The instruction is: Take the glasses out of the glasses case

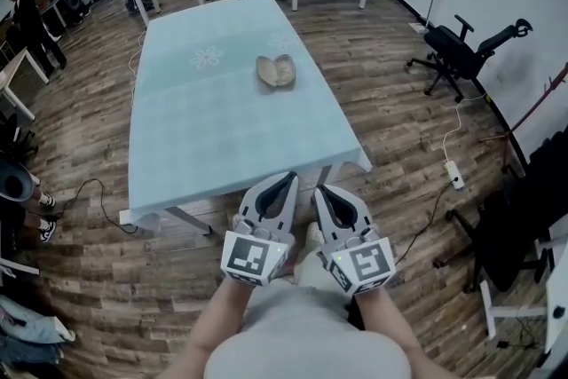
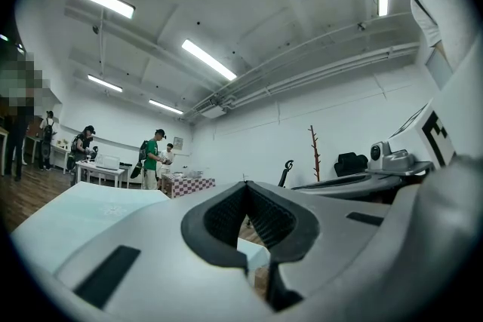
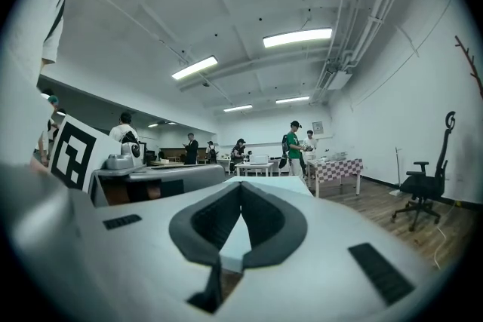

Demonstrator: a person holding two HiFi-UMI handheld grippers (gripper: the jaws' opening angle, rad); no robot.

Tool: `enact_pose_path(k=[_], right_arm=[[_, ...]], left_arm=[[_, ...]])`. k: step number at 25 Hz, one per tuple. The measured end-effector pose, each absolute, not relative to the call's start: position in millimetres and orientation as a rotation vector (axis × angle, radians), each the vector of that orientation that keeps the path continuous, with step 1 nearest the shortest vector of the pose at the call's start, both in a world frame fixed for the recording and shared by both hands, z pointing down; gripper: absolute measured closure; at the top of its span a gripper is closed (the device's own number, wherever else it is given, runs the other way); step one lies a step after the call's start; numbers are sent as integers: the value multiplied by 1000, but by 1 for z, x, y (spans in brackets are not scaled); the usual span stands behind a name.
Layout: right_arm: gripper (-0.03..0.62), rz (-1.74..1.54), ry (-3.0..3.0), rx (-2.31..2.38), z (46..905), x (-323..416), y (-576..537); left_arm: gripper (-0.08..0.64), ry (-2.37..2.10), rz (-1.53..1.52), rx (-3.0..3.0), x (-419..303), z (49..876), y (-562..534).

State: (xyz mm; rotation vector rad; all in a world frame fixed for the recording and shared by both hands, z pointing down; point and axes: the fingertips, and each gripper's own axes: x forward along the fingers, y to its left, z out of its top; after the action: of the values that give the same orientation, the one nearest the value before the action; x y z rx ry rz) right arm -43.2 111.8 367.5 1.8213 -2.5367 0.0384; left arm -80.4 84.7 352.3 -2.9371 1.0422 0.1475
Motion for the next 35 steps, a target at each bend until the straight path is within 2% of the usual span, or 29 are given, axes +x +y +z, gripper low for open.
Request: enact_pose_path(k=[16, 35], right_arm=[[584, 97, -2560, 1816, 380, -22, 44], [584, 150, -2637, 1707, 379, 29, -90]], left_arm=[[552, 1146, 110, -2907, -74, 360, 12], [552, 1288, -34, -2887, -22, 374, -115]])
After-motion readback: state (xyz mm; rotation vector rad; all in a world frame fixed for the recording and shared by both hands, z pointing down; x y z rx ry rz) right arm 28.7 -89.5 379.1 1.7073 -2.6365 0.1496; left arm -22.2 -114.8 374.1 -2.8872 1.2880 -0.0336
